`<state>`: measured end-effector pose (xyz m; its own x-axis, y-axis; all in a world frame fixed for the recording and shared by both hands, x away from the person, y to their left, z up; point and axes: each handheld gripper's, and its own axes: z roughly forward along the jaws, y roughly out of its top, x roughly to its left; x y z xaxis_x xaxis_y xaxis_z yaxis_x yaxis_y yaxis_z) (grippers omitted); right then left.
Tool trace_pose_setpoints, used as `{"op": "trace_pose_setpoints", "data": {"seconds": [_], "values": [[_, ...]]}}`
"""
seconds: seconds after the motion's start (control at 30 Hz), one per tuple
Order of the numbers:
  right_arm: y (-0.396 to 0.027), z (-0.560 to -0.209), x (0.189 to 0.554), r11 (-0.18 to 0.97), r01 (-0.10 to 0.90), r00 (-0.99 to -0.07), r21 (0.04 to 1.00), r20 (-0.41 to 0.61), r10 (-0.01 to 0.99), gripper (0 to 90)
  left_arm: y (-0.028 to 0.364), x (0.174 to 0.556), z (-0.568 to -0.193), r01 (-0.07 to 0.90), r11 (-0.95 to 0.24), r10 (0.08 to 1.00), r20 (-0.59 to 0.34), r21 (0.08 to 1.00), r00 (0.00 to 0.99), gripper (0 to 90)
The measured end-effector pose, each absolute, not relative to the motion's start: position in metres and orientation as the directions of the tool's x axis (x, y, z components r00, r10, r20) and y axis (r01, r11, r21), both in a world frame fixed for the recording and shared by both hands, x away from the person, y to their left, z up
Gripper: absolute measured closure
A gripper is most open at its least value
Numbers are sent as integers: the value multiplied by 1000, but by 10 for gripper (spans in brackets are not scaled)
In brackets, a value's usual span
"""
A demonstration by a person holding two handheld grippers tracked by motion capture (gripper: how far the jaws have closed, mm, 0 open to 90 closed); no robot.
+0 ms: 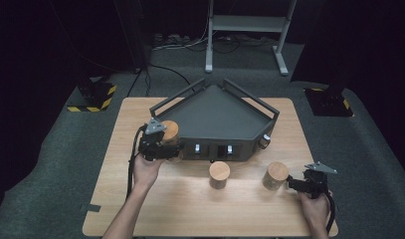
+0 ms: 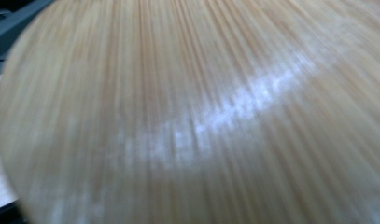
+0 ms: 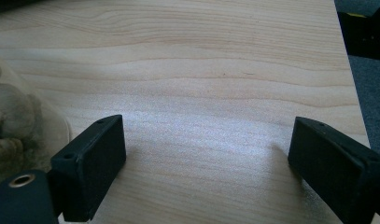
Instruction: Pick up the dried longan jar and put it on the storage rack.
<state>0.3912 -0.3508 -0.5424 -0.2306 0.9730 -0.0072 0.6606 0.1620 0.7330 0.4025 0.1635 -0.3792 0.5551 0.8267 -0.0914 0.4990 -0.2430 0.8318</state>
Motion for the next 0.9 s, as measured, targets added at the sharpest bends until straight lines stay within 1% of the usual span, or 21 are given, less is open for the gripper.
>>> {"op": "trace_pose_setpoints", "data": {"seconds": [0.3,0.47,0.7,0.9], "values": [[-351,-542,391,162,661,-230,733,-7,973,109,157,416,-359,499,-231,813,-116,836,571,262],[-351,-542,391,161,661,-230,733,-7,973,109,151,433,-346,502,-217,818,-124,837,561,261],[-351,-542,391,162,661,-230,733,-7,973,109,142,449,-338,498,-223,832,-102,838,545,261],[-351,-542,391,162,661,-230,733,-7,973,109,135,467,-339,504,-205,847,-106,839,521,261]]}}
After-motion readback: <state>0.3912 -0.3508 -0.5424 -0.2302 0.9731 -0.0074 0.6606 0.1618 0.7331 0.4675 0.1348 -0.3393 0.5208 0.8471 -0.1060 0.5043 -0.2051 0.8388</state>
